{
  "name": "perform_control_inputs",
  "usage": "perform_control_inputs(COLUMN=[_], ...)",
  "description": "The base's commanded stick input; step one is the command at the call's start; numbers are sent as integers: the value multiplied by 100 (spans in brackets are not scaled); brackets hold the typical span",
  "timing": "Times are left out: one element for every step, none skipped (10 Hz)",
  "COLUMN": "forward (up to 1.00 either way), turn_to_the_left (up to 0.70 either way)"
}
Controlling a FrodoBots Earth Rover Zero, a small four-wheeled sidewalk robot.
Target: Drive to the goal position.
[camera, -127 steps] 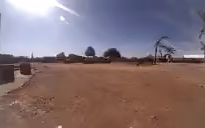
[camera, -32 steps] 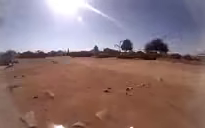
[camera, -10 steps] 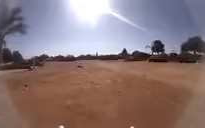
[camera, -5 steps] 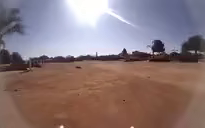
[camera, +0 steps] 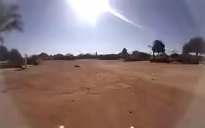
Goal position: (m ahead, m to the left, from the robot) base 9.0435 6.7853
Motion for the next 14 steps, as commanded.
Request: perform_control_inputs(forward=[70,70,70,70,70,70,70,70,70,70,70,70,70,70], turn_to_the_left=[0,0,0,0,0,0,0,0,0,0,0,0,0,0])
